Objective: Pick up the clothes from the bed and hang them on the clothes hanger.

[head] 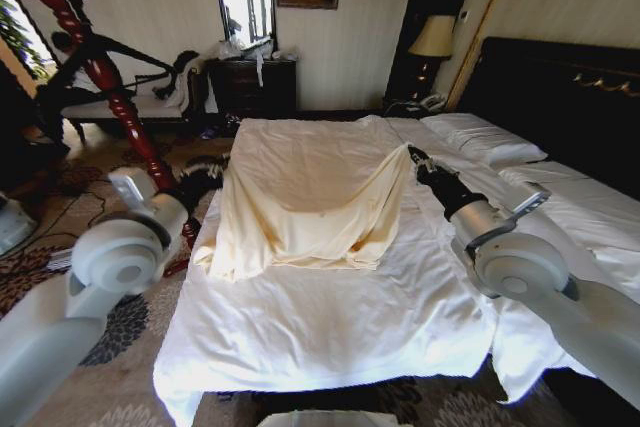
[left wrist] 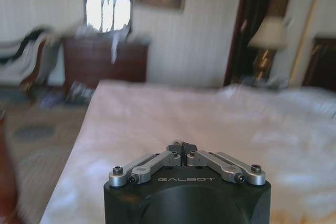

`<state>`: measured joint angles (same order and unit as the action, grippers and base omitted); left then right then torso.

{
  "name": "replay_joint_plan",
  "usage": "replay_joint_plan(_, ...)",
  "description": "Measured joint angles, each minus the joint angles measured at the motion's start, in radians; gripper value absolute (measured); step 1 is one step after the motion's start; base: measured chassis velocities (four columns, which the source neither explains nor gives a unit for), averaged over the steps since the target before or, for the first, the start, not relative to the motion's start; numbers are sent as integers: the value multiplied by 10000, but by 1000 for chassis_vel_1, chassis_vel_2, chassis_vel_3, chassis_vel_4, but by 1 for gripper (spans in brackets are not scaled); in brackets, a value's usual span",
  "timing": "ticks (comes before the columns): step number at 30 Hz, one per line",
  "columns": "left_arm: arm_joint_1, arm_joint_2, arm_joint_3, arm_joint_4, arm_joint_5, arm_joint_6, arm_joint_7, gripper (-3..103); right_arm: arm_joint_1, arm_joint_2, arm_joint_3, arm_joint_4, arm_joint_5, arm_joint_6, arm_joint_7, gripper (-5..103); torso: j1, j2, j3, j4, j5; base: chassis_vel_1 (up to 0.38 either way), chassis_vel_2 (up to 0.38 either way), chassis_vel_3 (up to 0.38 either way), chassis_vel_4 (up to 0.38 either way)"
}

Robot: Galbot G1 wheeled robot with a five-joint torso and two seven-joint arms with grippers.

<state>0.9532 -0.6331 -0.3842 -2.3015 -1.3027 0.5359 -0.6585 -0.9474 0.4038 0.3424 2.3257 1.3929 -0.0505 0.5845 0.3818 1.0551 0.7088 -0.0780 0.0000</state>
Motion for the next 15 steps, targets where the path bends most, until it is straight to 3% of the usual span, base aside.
replay_joint_plan(3, 501, -179, 20, -16, 29, 456, -285, -1, 0, -160, -28, 112, 218, -359, 119, 0, 1, 0, 0, 1, -1, 0, 0, 0, 0)
replay_joint_plan(7, 946, -236, -170, -257, -357, 1016, -647, 15, 90, -402, 15, 388, 891, -844, 245, 0, 0, 0, 0, 1, 0, 0, 0, 0, 0)
replay_joint_plan(9, 1143, -140, -540, -539, -1267, 1491, -1117, 26, 122, -513, 83, 584, 1172, -1073, 277, 0, 0, 0, 0, -2, -1, 0, 0, 0, 0)
replay_joint_plan(10, 1238, -85, -786, -679, -1825, 1724, -1359, 26, 132, -549, 106, 649, 1249, -1138, 282, 0, 0, 0, 0, -1, -1, 0, 0, 0, 0)
replay_joint_plan(11, 1238, -85, -786, -679, -1825, 1724, -1359, 26, 132, -549, 106, 649, 1249, -1138, 282, 0, 0, 0, 0, -1, -1, 0, 0, 0, 0)
replay_joint_plan(13, 1535, 195, -1556, -990, -3140, 1994, -2006, 37, 192, -619, 186, 782, 1398, -1255, 309, 0, 0, 1, -1, 2, 0, 0, 0, 0, 0)
replay_joint_plan(15, 1768, 493, -2016, -1075, -3643, 2060, -2386, 47, 289, -680, 279, 817, 1495, -1263, 323, 0, -1, 1, -1, 2, 2, 0, 0, 0, 0)
